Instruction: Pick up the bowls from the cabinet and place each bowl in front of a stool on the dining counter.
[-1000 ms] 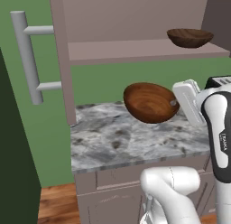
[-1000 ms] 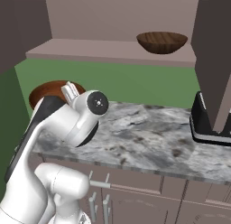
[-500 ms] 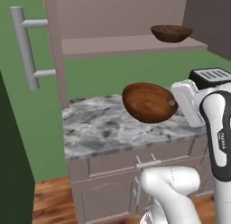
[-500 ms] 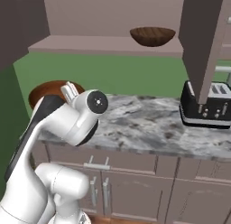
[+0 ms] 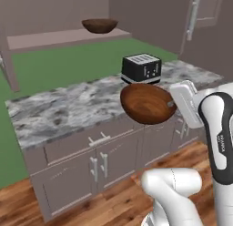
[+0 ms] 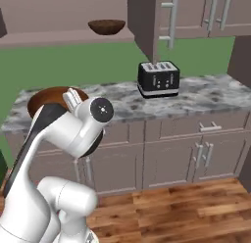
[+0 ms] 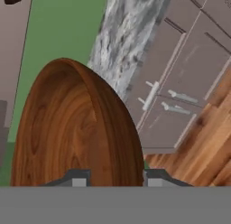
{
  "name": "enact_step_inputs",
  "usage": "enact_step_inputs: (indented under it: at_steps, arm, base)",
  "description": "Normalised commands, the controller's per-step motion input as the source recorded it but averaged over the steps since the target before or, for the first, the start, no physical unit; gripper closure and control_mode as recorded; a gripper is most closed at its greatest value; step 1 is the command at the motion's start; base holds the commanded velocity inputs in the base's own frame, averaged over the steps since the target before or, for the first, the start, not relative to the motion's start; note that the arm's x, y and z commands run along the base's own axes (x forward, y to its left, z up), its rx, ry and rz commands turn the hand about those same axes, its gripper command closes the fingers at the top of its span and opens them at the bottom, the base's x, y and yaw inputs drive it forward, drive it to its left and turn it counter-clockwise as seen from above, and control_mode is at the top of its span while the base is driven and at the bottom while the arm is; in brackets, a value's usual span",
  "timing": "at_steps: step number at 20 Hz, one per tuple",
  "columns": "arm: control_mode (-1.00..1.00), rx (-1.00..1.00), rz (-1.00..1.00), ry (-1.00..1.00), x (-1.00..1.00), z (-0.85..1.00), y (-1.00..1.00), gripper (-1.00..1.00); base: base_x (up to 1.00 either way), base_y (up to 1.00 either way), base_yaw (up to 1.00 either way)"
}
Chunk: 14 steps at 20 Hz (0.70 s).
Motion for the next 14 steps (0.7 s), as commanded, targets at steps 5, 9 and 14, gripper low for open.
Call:
enact_step_inputs:
  at_steps: [5,9,14]
  arm:
    - [1.0,0.0,0.0,0.0,0.0,0.0,0.0,1.0]
    - [1.0,0.0,0.0,0.0,0.0,0.0,0.0,1.0]
    - [1.0,0.0,0.0,0.0,0.0,0.0,0.0,1.0]
  base:
    - [-0.84,0.0,-0.67]
    - [-0.71,0.0,-0.77]
    - [-0.45,0.0,-0.88]
